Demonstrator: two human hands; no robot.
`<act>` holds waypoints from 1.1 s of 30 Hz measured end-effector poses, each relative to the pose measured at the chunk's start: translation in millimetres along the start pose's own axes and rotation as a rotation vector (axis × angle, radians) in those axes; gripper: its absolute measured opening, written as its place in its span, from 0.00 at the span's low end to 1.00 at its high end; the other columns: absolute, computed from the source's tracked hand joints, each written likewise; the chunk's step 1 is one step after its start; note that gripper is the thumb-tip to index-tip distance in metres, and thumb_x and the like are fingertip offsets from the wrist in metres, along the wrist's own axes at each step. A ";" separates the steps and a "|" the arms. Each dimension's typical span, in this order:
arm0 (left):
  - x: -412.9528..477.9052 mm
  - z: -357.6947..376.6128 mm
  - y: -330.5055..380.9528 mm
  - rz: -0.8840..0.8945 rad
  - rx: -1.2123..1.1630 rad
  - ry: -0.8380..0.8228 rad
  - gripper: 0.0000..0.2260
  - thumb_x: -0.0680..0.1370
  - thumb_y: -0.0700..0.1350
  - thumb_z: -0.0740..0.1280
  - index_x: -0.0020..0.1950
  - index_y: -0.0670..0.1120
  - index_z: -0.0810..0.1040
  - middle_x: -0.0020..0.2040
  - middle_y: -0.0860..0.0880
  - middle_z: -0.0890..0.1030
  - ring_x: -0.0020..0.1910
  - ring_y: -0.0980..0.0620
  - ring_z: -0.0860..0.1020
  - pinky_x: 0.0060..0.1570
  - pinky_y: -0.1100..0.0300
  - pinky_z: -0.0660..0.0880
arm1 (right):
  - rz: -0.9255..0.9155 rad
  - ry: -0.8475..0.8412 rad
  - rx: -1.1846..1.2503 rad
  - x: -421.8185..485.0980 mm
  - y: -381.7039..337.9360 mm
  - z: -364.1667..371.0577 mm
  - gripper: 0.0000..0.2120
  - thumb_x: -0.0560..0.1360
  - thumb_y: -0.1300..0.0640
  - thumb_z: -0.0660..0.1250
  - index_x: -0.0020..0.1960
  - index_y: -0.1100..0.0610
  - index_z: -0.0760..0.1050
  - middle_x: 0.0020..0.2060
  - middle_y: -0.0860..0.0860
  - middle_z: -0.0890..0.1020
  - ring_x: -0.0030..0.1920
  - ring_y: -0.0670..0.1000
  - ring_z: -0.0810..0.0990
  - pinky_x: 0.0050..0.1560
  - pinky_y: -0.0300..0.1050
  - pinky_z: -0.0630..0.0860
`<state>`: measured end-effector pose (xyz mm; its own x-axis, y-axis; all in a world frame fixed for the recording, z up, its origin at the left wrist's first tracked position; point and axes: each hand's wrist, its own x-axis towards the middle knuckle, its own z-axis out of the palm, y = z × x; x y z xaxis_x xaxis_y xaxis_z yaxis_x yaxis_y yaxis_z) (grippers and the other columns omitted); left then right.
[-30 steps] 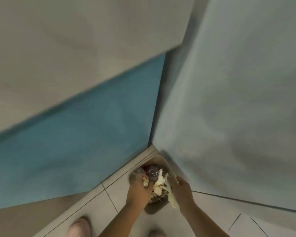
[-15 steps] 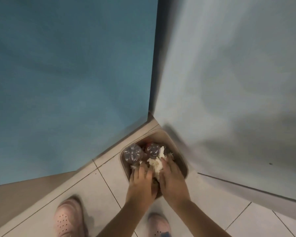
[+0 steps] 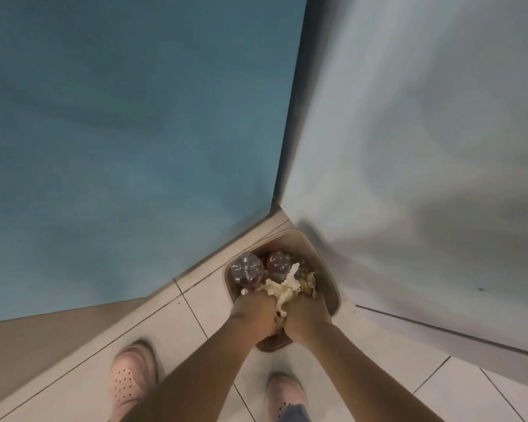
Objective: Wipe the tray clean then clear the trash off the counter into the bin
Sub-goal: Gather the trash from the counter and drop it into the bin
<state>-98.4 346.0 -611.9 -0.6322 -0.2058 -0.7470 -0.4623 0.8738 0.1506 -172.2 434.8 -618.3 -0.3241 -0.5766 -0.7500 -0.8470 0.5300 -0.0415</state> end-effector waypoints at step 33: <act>-649.0 -316.4 -284.9 -0.584 -0.844 1.326 0.07 0.77 0.47 0.66 0.52 0.54 0.82 0.44 0.60 0.81 0.39 0.61 0.78 0.40 0.67 0.74 | -0.923 0.747 0.639 -383.5 -391.5 -535.5 0.10 0.74 0.56 0.68 0.45 0.39 0.78 0.39 0.36 0.80 0.38 0.45 0.78 0.39 0.32 0.73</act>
<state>247.0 91.2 34.9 -0.1150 -0.9842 0.1346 -0.7119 0.1762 0.6798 58.0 115.5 39.1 -0.0701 -0.9666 0.2464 -0.6019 -0.1560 -0.7832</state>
